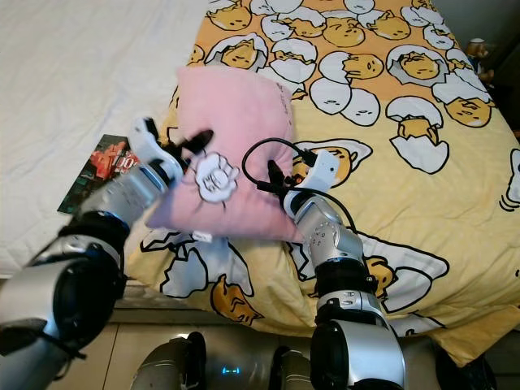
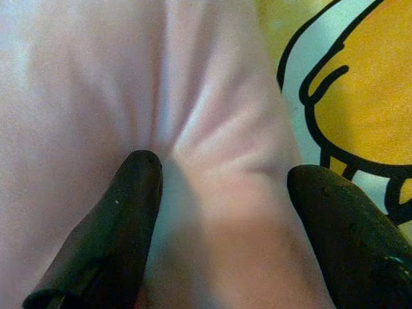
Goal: Clean up the room
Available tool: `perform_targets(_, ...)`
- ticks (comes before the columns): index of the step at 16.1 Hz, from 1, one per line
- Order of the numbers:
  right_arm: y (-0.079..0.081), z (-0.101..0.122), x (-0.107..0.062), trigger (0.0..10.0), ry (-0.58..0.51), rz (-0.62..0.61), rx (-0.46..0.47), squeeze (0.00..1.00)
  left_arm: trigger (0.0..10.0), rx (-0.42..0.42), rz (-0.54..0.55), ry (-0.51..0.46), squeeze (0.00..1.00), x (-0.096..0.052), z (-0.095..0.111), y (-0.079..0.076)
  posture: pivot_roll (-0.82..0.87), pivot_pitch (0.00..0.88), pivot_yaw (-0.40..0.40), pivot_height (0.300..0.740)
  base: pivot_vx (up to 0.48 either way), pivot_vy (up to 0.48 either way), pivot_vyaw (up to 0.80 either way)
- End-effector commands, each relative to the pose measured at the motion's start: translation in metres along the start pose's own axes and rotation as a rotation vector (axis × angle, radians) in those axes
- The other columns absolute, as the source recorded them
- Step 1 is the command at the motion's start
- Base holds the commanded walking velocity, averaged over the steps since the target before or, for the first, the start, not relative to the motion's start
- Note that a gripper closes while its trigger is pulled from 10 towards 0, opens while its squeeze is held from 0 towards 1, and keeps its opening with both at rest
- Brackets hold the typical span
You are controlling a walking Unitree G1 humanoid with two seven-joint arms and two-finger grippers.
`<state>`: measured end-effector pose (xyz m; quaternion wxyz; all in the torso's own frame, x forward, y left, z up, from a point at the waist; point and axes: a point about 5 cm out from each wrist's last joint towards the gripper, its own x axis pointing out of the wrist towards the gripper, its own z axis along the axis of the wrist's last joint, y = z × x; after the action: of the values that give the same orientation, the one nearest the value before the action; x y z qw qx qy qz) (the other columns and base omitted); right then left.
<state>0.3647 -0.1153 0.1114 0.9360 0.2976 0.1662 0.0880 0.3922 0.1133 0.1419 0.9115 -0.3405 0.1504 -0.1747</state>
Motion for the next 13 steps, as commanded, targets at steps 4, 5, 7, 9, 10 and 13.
perform_targets(4, -0.004, -0.014, 0.001, 0.0, 0.029, -0.041, -0.062, 0.00, 0.0, 0.062, -0.005, 0.200, 0.00, 0.002, -0.052, -0.004, 0.03, 0.199, -0.023, 0.740, 0.000, 0.000, 0.00)
perform_targets(5, -0.004, -0.014, 0.000, 0.0, 0.028, -0.036, -0.057, 0.00, 0.0, 0.049, -0.009, 0.187, 0.00, 0.002, -0.051, -0.003, 0.03, 0.199, -0.022, 0.740, 0.000, 0.000, 0.00)
perform_targets(7, -0.002, -0.014, -0.001, 0.0, 0.014, -0.018, -0.055, 0.00, 0.0, -0.054, 0.028, 0.097, 0.00, 0.001, -0.044, -0.001, 0.01, 0.199, -0.023, 0.740, 0.000, 0.000, 0.00)
perform_targets(9, -0.003, -0.016, -0.003, 0.0, 0.009, -0.007, -0.043, 0.00, 0.0, -0.112, 0.085, -0.014, 0.00, 0.000, -0.033, 0.006, 0.00, 0.191, -0.025, 0.740, 0.000, 0.000, 0.00)
perform_targets(10, -0.006, -0.016, -0.005, 0.0, 0.005, -0.005, -0.034, 0.00, 0.0, -0.101, 0.095, -0.022, 0.00, -0.001, -0.032, 0.008, 0.00, 0.188, -0.026, 0.740, 0.000, 0.000, 0.00)
perform_targets(13, -0.025, -0.012, -0.012, 0.0, -0.003, -0.031, 0.007, 0.00, 0.0, 0.005, 0.134, 0.044, 0.00, -0.006, -0.043, 0.018, 0.01, 0.180, -0.035, 0.740, 0.000, 0.000, 0.00)
